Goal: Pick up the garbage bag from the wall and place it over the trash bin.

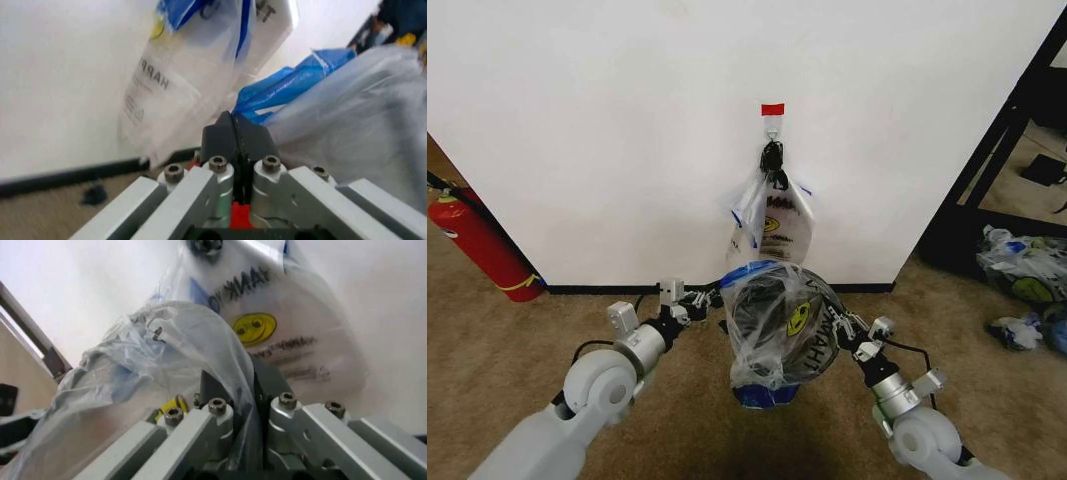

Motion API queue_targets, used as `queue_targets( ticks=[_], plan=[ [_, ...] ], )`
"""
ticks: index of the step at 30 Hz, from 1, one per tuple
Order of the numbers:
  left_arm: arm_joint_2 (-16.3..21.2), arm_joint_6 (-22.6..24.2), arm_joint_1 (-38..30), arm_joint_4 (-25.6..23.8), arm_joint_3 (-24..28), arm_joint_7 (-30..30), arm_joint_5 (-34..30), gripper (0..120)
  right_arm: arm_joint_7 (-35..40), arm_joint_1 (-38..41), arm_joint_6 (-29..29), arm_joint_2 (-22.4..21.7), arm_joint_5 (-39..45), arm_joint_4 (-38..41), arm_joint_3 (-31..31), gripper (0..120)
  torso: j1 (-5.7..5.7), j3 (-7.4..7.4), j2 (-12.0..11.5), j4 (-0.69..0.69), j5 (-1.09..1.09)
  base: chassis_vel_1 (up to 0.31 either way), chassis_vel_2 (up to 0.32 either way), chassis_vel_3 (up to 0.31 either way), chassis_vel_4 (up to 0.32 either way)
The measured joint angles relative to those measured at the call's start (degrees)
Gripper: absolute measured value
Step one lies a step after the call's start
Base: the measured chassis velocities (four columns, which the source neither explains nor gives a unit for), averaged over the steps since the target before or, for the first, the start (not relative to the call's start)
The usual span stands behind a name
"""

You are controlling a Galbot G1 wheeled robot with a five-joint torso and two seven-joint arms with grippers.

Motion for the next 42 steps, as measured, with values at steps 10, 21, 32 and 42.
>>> queue_targets(
  ticks=[10,21,32,42],
  plan=[
    [-0.3,-5.9,-7.2,7.8,5.0,4.8,9.7,0,-4.7,-0.3,-2.9,-0.6,4.3,0.6,-0.2,2,0.0,0.0,0.0,-0.02,0.01,0.0,0.0,0.0,0.0],
    [-1.5,-8.5,-10.0,12.5,7.5,4.9,11.8,0,-8.6,-0.4,-3.3,-0.1,6.4,0.4,-0.3,2,0.0,0.0,0.0,-0.01,0.01,0.0,0.0,0.0,0.0],
    [-1.6,-10.0,-5.8,14.9,6.2,-3.1,11.7,36,-1.7,-0.6,-1.6,2.5,2.2,-0.2,-1.6,2,0.0,0.0,0.0,0.0,0.0,0.0,0.0,0.0,0.0],
    [-0.5,-8.8,-3.8,13.2,4.0,-2.7,5.6,67,1.6,-0.9,-1.0,3.4,0.6,-0.8,-2.0,2,0.0,0.0,0.0,0.0,0.01,0.0,0.0,0.0,0.0]
  ],
)
